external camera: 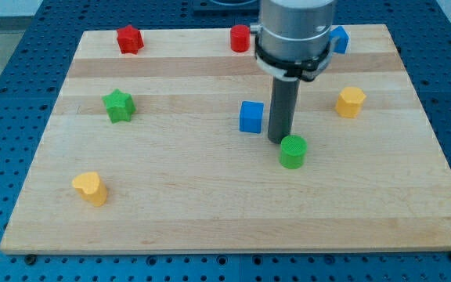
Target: Push the blue cube towards the bottom center
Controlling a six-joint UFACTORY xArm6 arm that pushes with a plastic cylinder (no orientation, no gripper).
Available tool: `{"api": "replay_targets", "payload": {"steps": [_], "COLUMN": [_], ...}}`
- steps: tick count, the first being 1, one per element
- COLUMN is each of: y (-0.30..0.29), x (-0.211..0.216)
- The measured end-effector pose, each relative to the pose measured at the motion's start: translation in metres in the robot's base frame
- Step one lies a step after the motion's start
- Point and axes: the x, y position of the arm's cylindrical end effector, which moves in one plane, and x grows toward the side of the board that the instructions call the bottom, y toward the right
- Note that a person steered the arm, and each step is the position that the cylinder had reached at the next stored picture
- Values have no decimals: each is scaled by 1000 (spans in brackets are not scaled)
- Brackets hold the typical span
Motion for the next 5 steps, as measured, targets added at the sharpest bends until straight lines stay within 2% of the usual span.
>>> {"api": "replay_targets", "payload": {"steps": [2,5], "y": [1,-29], "x": [-47,-58]}}
